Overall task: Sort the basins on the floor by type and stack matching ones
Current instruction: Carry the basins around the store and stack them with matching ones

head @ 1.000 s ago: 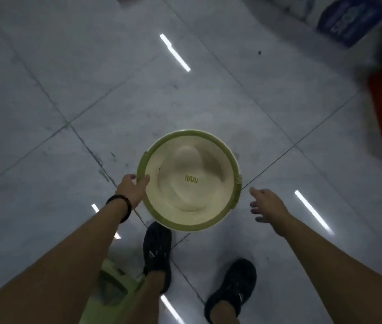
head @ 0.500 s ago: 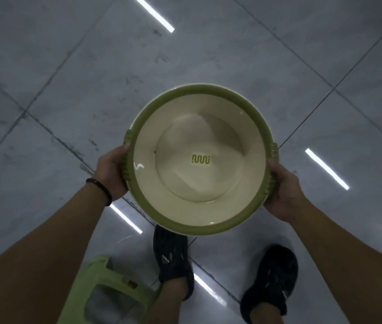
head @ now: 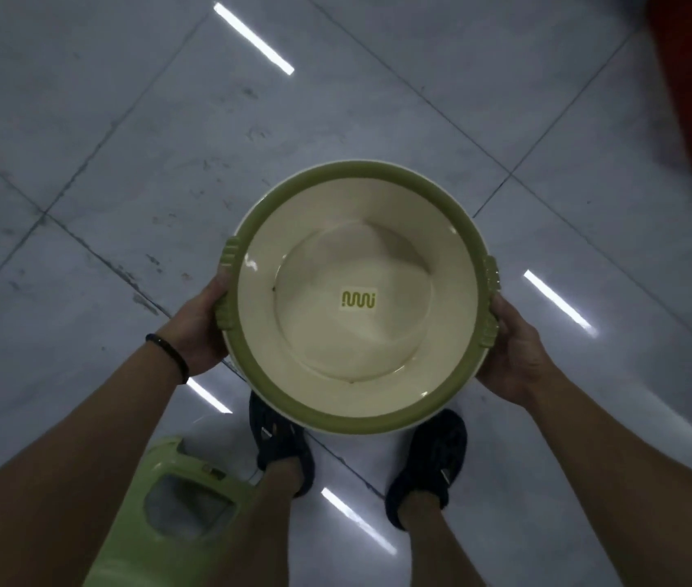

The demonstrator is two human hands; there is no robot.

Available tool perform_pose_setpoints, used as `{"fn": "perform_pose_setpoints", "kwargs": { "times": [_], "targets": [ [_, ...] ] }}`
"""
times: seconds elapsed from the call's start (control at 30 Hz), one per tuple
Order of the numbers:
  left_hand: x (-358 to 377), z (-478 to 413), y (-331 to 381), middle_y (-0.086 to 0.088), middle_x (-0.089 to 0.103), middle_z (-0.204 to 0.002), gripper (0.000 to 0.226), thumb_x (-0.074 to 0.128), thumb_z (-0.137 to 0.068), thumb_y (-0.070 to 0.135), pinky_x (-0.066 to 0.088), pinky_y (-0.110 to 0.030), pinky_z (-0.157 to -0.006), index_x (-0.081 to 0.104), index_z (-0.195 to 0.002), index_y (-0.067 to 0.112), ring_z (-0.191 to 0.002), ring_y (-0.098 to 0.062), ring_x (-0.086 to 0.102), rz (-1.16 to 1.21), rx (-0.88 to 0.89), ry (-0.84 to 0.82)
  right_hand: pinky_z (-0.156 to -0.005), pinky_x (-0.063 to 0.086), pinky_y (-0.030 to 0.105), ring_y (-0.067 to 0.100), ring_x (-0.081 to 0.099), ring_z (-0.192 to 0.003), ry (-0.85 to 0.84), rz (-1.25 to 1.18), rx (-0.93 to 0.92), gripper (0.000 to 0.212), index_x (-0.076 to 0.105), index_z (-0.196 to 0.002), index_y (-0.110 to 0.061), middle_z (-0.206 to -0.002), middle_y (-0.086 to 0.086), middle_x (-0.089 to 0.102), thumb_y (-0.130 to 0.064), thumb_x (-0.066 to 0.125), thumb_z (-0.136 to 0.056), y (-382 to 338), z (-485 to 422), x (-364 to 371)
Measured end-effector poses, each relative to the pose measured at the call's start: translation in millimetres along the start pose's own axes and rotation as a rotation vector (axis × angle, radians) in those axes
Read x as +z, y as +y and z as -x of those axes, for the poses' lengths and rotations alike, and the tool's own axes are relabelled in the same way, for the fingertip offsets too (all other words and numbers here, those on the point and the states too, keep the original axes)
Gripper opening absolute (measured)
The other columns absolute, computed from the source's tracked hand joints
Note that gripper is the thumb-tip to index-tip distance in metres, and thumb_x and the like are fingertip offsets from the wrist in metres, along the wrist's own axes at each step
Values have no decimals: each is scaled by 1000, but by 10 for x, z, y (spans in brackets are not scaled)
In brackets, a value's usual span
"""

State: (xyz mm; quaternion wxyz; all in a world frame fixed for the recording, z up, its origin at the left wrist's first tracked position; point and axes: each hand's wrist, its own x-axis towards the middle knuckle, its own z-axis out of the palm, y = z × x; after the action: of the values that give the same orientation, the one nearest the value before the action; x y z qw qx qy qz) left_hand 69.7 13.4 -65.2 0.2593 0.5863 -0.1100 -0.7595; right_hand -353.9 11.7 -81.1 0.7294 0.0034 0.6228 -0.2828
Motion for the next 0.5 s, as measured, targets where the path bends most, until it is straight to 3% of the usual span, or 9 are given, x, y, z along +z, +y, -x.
{"fn": "perform_pose_setpoints", "kwargs": {
  "times": [0.07, 0.13, 0.2, 0.23, 0.3, 0.4, 0.5],
  "targets": [
    [267, 289, 70, -14, 65, -137, 86, 86, -65, 64, 58, -51, -95, 65, -136, 20, -121, -37, 63, 29, -18, -46, -104, 50, 48, 30, 71, -105, 17, 2, -32, 51, 69, -137, -11, -115, 11, 77, -43, 59, -99, -239, 468, -152],
    [588, 610, 206, -15, 67, -133, 71, 82, -74, 60, 60, -49, -91, 68, -132, 20, -115, -35, 67, 27, -1, -38, -103, 50, 47, 31, 71, -103, 38, 15, -42, 48, 71, -133, -10, -114, 12, 76, -39, 63, -96, -478, 997, -300],
    [1033, 973, 371, -11, 71, -124, 40, 53, -101, 50, 63, -44, -83, 74, -123, 25, -105, -30, 72, 0, 13, -31, -109, 46, 51, 33, 67, -110, 61, 30, -69, 56, 68, -140, -7, -121, 14, 73, -40, 68, -94, -732, 1605, -475],
    [1243, 1149, 456, -9, 73, -120, 45, 36, -108, 45, 64, -42, -80, 76, -118, 27, -100, -28, 73, -16, 20, -60, -110, 45, 51, 34, 65, -113, 64, 40, -80, 63, 66, -143, -7, -123, 15, 72, -42, 72, -90, -845, 1917, -563],
    [1699, 1470, 679, -12, 72, -122, 54, 23, -111, 39, 65, -40, -75, 74, -124, 24, -94, -25, 74, -77, 18, -98, -104, 47, 50, 34, 65, -110, 63, 22, -98, 71, 70, -137, -8, -119, 14, 73, -45, 81, -77, -1043, 2520, -723],
    [2348, 1931, 1037, -22, 72, -118, 55, 25, -112, 38, 64, -34, -66, 44, -151, 3, -80, -20, 76, -189, 9, -187, -90, 54, 44, 31, 70, -96, 139, -68, -181, 48, 76, -120, -12, -106, 11, 76, -42, 72, -83, -1228, 3462, -945],
    [3042, 2373, 1414, -22, 63, -137, 65, 57, -95, 60, 64, -44, -81, 59, -141, 13, -100, -28, 74, -340, 23, -286, -82, 59, 39, 26, 74, -83, 171, -238, -277, 37, 77, -110, -10, -93, 9, 77, -38, 61, -92, -1239, 4397, -1147]
  ]
}}
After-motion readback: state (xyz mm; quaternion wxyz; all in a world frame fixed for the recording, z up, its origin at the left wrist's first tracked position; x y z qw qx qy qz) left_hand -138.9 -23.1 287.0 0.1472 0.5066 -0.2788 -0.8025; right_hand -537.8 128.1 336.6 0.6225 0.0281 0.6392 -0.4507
